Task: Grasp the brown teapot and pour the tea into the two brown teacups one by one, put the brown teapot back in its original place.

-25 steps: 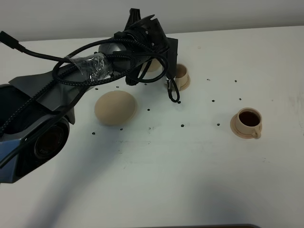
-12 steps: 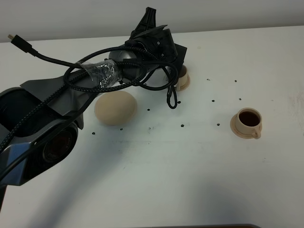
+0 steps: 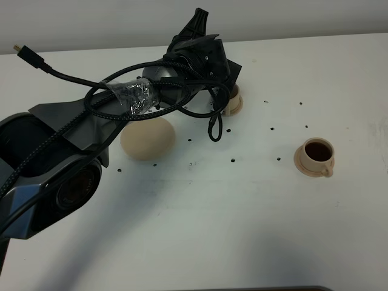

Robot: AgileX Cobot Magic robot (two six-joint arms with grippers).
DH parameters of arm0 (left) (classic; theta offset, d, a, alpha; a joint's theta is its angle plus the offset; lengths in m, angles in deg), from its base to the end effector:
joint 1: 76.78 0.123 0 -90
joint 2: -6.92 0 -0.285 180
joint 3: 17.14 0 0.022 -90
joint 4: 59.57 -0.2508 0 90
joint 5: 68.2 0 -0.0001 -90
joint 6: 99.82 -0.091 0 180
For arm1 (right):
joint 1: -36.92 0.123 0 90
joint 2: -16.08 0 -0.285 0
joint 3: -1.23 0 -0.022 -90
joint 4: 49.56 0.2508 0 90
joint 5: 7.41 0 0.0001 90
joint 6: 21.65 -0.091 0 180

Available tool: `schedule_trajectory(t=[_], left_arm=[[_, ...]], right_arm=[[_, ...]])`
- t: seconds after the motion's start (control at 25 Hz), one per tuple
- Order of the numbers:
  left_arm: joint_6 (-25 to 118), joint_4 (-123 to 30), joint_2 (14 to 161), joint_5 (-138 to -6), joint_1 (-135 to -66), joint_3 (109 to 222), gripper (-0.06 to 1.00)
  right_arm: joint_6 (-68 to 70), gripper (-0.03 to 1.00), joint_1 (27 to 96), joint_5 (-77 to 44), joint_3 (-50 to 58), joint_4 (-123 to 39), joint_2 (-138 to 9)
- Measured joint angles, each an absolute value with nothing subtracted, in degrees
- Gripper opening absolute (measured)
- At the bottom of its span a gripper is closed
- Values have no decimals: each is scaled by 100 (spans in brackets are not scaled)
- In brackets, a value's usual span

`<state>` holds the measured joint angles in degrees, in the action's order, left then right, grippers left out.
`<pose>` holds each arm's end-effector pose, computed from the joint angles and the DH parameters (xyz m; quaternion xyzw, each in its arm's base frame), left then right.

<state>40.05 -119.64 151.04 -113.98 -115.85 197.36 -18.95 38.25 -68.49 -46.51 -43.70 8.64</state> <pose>0.4420 -0.2859 0.1746 0.7431 0.4830 0.4265 0.1805 -0.0081 0.0080 0.2812 -0.0325 0.8475 0.0447 0.5279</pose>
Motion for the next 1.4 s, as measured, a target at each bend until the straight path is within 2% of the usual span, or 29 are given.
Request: schedule_trajectory(t=[1.4], left_arm=[[3920, -12852, 15309, -11443, -11770, 19736, 13]], right_arm=[[-1895, 20, 3825, -6849, -4651, -4370, 864]])
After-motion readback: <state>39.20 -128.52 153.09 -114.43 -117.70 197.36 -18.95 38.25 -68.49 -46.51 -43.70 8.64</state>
